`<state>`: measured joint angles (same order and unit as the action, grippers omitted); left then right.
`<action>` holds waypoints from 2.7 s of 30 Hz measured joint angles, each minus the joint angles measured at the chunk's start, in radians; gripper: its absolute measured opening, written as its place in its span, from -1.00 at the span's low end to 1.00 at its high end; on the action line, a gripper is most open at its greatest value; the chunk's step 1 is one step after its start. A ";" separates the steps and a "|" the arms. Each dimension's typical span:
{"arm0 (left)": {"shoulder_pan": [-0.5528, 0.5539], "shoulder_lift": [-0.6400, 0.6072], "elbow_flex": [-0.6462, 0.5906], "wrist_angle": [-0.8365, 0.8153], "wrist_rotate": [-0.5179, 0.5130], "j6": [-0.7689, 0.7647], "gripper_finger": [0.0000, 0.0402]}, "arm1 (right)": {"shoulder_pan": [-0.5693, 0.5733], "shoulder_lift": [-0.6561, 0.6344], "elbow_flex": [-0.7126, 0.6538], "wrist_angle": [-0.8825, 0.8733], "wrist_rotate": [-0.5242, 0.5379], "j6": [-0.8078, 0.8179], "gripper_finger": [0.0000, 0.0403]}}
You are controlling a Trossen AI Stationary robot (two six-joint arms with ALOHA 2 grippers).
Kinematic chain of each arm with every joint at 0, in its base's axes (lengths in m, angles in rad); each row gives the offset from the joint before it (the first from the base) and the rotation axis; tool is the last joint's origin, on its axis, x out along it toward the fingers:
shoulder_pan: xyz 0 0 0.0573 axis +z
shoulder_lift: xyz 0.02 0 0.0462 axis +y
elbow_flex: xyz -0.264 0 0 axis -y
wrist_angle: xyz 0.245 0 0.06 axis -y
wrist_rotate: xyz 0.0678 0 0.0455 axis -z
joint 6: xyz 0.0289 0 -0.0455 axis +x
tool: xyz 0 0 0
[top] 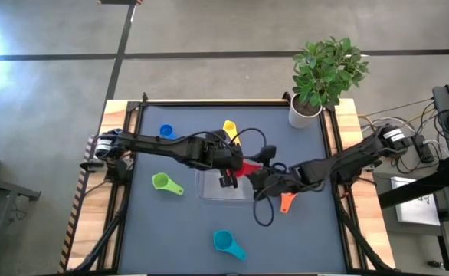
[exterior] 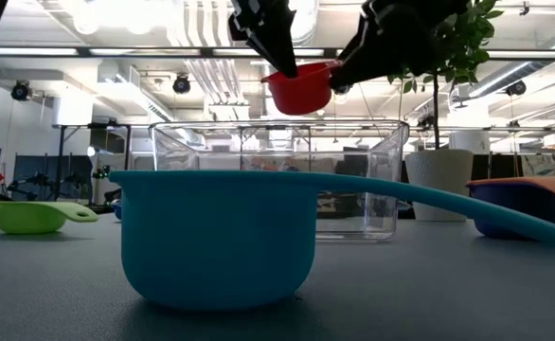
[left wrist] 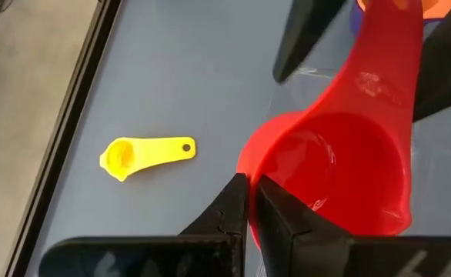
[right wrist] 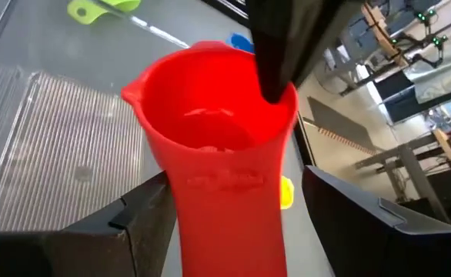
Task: Nest measuring cups in basket
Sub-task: Stack the red measuring cup on top of the orange measuring cup
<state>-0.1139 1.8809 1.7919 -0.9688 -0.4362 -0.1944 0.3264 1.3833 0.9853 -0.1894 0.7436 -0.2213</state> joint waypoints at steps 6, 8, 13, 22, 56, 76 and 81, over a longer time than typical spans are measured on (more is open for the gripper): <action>0.001 0.000 -0.001 0.000 -0.006 -0.005 -1.00 | 0.001 0.048 0.061 -0.083 0.050 0.014 0.20; 0.002 0.000 -0.001 0.001 -0.007 -0.006 -1.00 | 0.001 0.054 0.083 -0.131 0.058 0.042 0.15; 0.002 0.000 -0.001 0.007 -0.006 -0.005 -1.00 | 0.001 0.053 0.126 -0.238 0.059 0.120 -0.04; 0.002 0.000 -0.001 0.007 0.006 0.023 -1.00 | 0.002 0.053 0.158 -0.327 0.031 0.220 -0.43; 0.004 -0.002 0.001 0.021 -0.031 0.123 -1.00 | 0.002 0.051 0.155 -0.303 -0.035 0.377 -0.21; 0.005 -0.002 0.001 0.039 -0.055 0.113 -0.91 | 0.003 0.051 0.155 -0.306 -0.007 0.343 -0.37; 0.004 -0.005 0.012 0.023 -0.096 0.118 -0.63 | 0.002 0.050 0.155 -0.341 0.014 0.395 -0.37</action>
<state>-0.1103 1.8762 1.8038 -0.9461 -0.5317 -0.0761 0.3286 1.4335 1.1404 -0.5303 0.7577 0.1735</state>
